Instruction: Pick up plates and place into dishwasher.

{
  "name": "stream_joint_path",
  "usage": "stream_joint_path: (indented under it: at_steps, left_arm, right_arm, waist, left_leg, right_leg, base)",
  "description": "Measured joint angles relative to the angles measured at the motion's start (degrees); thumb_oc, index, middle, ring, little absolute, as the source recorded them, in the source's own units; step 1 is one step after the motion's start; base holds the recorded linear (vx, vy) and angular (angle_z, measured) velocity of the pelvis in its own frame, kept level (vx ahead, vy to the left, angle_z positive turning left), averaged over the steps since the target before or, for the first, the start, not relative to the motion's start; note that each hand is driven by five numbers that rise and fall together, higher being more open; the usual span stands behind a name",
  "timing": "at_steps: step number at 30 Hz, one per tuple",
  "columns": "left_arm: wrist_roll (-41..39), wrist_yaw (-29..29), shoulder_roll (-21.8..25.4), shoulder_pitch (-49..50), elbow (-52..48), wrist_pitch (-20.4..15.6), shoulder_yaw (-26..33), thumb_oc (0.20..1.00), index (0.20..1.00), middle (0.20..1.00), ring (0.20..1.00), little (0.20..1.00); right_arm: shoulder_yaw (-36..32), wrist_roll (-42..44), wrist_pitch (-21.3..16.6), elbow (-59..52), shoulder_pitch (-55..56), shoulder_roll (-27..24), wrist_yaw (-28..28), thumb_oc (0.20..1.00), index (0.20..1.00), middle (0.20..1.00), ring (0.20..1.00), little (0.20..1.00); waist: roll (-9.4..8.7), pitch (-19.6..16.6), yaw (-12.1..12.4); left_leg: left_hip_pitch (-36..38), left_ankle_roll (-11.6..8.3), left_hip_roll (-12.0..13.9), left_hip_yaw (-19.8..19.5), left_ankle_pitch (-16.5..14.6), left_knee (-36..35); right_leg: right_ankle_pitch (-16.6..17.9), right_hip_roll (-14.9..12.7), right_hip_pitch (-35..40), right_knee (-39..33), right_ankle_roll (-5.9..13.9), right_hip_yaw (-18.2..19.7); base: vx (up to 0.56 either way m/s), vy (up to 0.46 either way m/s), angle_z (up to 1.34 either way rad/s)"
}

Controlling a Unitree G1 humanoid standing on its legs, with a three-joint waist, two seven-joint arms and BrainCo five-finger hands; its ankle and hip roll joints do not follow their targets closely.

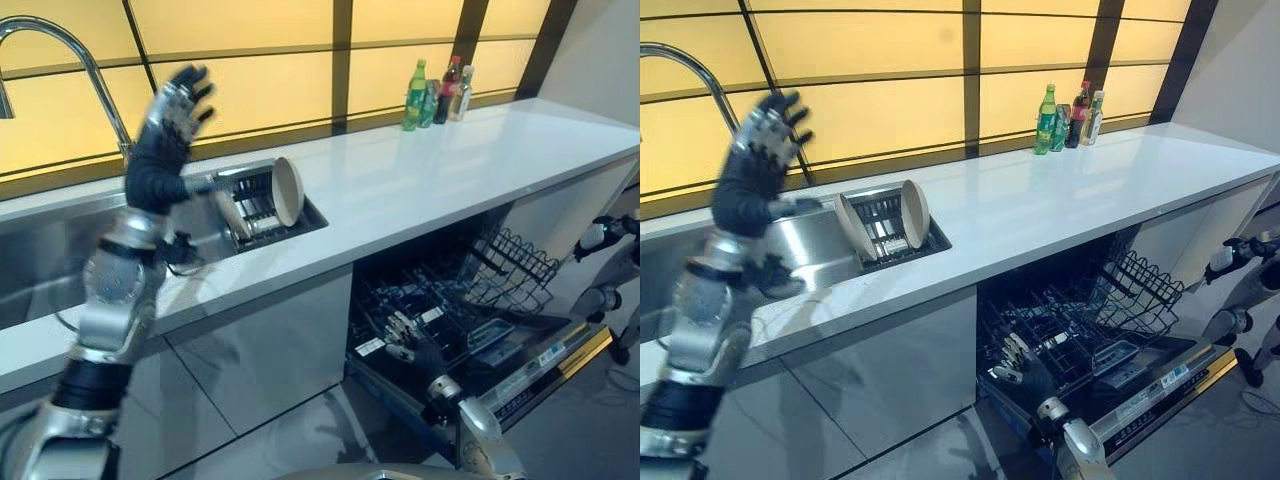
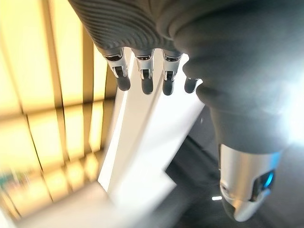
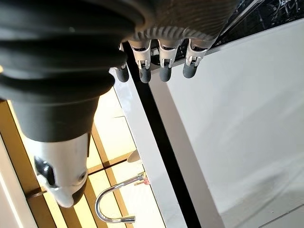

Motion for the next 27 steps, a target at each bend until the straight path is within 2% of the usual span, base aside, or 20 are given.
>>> stream_joint_path:
  at_steps: [2, 4, 7, 10, 15, 18, 23, 27]
  left_arm:
    - [10.73, 6.94, 8.05, -3.49, 6.33, 0.47, -1.41, 1.0, 1.0, 1.0, 1.0, 1.0]
    - [17.66, 11.1, 14.44, -7.75, 13.26, 2.03, -4.05, 1.0, 1.0, 1.0, 1.0, 1.0]
    - [27.83, 15.11, 21.88, -12.04, 18.64, 4.46, -11.35, 1.0, 1.0, 1.0, 1.0, 1.0]
    - [37.13, 15.68, 27.25, -13.91, 20.79, 6.97, -19.44, 1.0, 1.0, 1.0, 1.0, 1.0]
    - [50.18, 12.46, 28.51, -15.86, 21.07, 8.63, -29.8, 1.0, 1.0, 1.0, 1.0, 1.0]
    - [56.49, 9.38, 28.6, -16.23, 22.57, 8.74, -32.95, 1.0, 1.0, 1.0, 1.0, 1.0]
    - [58.73, 5.33, 28.6, -17.7, 25.08, 10.63, -34.96, 1.0, 1.0, 1.0, 1.0, 1.0]
    - [58.7, 5.1, 28.53, -19.61, 29.29, 11.8, -35.74, 1.0, 1.0, 1.0, 1.0, 1.0]
  right_arm:
    - [0.05, 0.14, 0.13, -0.06, 0.27, -1.06, -0.19, 1.0, 1.0, 1.0, 1.0, 1.0]
    - [-0.04, 0.63, 0.48, -0.08, 0.44, -2.79, -0.17, 1.0, 1.0, 1.0, 1.0, 1.0]
    - [-0.09, 1.69, 0.7, -0.08, 0.93, -5.76, 0.24, 1.0, 1.0, 1.0, 1.0, 1.0]
    - [-0.1, 2.84, 1.09, -0.12, 1.48, -7.51, 0.97, 1.0, 1.0, 1.0, 1.0, 1.0]
    - [-0.09, 3.36, 1.71, -0.12, 1.56, -9.08, 1.04, 1.0, 1.0, 1.0, 1.0, 1.0]
    - [-0.09, 3.36, 2.12, -0.12, 1.52, -9.43, 1.01, 1.0, 1.0, 1.0, 1.0, 1.0]
    - [0.02, 3.42, 2.49, -0.3, 1.33, -12.11, 0.82, 1.0, 1.0, 1.0, 1.0, 1.0]
    - [0.03, 3.97, 2.49, -0.34, 0.79, -12.96, 0.6, 1.0, 1.0, 1.0, 1.0, 1.0]
  waist:
    - [0.48, 0.08, -0.4]
    - [0.72, 0.03, -1.41]
    - [1.06, -0.13, -1.99]
    - [1.27, -0.26, -3.06]
    - [1.47, -0.29, -3.71]
    - [1.66, -0.13, -4.77]
    - [2.17, 2.51, -5.01]
    - [2.11, 5.41, -6.23]
  left_leg:
    - [0.0, -0.02, -0.04, 0.06, -0.02, 0.0]
    - [-0.09, -0.02, -0.08, 0.13, -0.01, -0.01]
    - [-0.12, -0.03, -0.15, 0.35, -0.02, -0.01]
    - [-0.25, -0.04, -0.2, 0.68, -0.01, -0.01]
    - [-0.93, 0.07, -0.46, 1.76, 0.1, -0.01]
    - [-2.13, 0.01, -0.74, 1.86, 0.49, -0.01]
    - [-3.88, 0.42, -1.32, 3.13, 0.95, 0.02]
    - [-4.61, 0.64, -1.72, 3.27, 1.33, 0.02]
  right_leg:
    - [0.02, -0.05, -0.05, -0.01, 0.03, 0.03]
    - [0.03, -0.13, -0.09, -0.01, 0.05, 0.02]
    - [0.05, -0.17, -0.25, 0.0, 0.07, 0.15]
    - [0.12, -0.2, -0.6, 0.01, 0.17, 0.43]
    - [0.57, -0.42, -1.84, 0.04, 0.54, 1.37]
    - [0.83, -0.5, -3.12, 0.03, 0.83, 1.51]
    - [1.92, -0.87, -5.56, 0.03, 0.75, 2.81]
    - [2.49, -1.24, -6.79, 0.04, 0.91, 2.84]
  base:
    - [0.07, 0.085, -0.01]
    - [0.06, 0.073, 0.0]
    - [0.05, 0.074, -0.02]
    - [0.04, 0.085, -0.06]
    - [0.0, 0.115, -0.1]
    - [-0.05, 0.125, -0.03]
    - [-0.12, 0.074, -0.13]
    - [-0.07, 0.035, -0.02]
